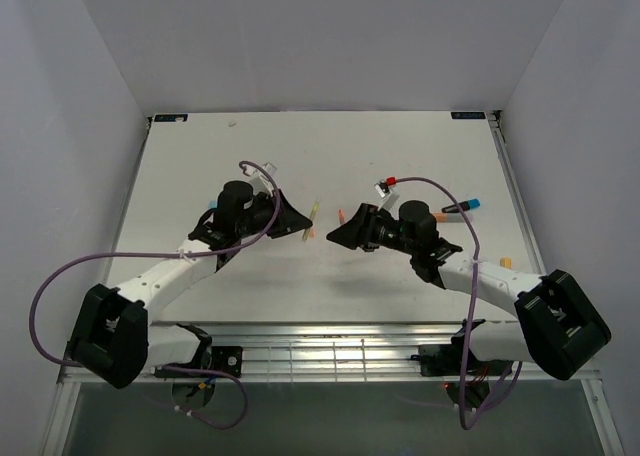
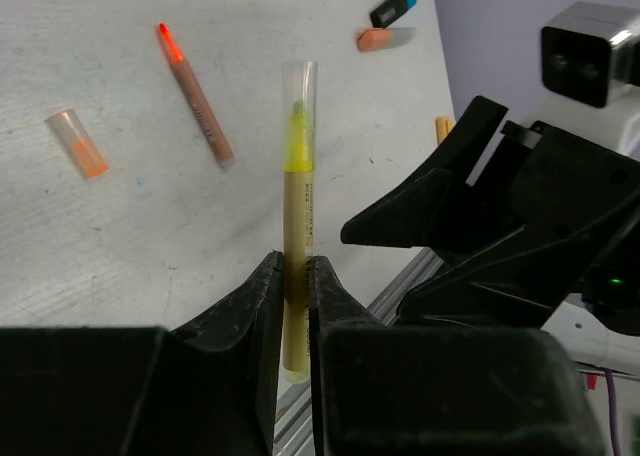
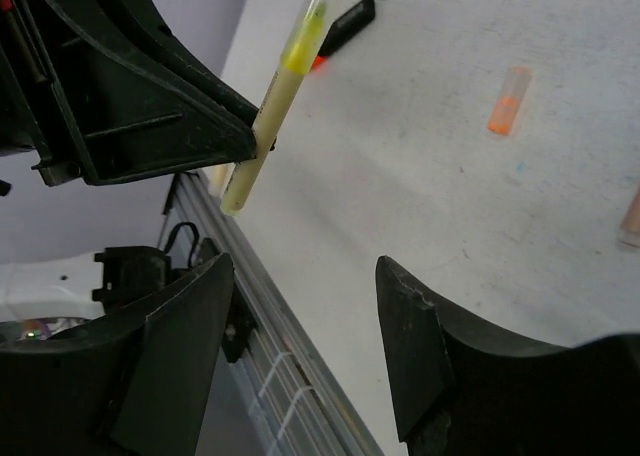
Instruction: Open the pen caps
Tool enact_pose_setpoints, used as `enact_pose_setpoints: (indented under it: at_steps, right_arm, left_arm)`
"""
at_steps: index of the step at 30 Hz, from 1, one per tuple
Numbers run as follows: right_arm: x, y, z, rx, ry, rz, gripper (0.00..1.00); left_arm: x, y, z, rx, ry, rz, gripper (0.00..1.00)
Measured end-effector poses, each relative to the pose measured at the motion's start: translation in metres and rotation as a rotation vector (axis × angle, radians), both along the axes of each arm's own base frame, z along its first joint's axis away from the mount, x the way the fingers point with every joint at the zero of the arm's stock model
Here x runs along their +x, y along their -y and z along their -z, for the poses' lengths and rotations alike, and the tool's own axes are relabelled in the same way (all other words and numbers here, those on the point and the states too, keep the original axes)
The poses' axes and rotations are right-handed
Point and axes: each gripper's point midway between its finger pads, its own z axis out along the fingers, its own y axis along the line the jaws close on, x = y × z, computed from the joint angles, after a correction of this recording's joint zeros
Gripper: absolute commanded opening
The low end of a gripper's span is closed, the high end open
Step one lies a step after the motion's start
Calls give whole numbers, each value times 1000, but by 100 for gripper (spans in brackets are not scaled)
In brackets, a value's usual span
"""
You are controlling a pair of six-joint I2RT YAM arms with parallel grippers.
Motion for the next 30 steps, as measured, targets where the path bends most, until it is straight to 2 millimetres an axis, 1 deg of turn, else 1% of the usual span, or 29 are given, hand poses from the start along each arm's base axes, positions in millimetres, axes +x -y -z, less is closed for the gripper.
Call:
enact_pose_setpoints:
  at_steps: [4,7,10,14,17,30]
  right_arm:
    - [-5,-4,-11,107,-21,-3,63]
    - [-7,-7,-22,173,-28,-11,61]
    - [-7,-13,-31,232,-33,-34,59]
    - [-9,-17,-33,291,-53,-51,57]
    - [-8,-19,-34,320,-64,-56,56]
    - [-1,-26,-29,338,-90,-54,52]
  left_arm:
    - [-3,3,-30,-61,84,4,0]
    - [-6,3,-42,-92,122,7,0]
    - [-12,3,-38,-100,116,10,0]
    - [-20,3,-22,-95,77,16,0]
    - [-23,4,-17,-100,60,21,0]
    - [-30,11,-32,-144,88,43,0]
